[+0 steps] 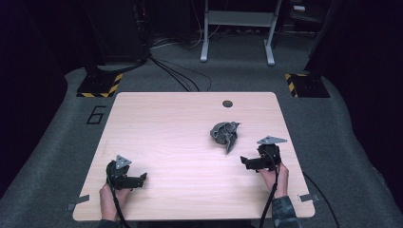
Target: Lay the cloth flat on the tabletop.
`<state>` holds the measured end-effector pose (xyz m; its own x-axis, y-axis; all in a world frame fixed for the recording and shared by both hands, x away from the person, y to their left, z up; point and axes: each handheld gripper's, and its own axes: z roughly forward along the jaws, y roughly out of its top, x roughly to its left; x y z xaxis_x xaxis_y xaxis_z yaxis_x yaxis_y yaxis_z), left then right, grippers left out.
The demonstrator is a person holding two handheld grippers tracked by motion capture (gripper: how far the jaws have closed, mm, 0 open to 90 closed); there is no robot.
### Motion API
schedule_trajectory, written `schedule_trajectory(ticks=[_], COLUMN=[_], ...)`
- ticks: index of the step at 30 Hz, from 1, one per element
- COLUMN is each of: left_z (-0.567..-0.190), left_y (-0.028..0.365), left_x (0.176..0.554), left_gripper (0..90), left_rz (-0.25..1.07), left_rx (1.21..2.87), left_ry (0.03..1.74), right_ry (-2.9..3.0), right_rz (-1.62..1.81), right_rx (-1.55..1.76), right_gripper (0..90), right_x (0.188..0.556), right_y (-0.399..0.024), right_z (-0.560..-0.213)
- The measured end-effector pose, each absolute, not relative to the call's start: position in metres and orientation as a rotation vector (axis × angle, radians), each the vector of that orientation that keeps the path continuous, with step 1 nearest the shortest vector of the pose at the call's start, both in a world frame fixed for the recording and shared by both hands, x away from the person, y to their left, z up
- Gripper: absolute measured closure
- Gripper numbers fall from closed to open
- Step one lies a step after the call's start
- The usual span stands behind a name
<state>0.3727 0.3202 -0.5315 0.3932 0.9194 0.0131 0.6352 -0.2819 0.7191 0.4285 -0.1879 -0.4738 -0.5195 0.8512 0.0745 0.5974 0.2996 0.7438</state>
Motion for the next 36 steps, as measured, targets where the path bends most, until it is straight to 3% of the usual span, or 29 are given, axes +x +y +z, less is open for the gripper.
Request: schedule_trajectory(ticks=[20,31,36], left_z=[-0.531,-0.531,-0.531], left_y=[0.32,0.32,0.32], left_x=[0.373,0.373,0.373], left_gripper=[0.3,0.3,0.3], left_rz=[0.571,0.576,0.576], left_rx=[2.027,2.02,2.02], left_ry=[1.324,1.328,1.328], right_ry=[2.301,2.298,2.328], right_rz=[1.068,1.042,1.004], right_rx=[1.24,1.21,1.258], right_gripper=[3.0,20.5,38.2], right_x=[0.505,0.528,0.535], right_y=[-0.137,-0.119,-0.119], right_z=[-0.461,-0.47,-0.482])
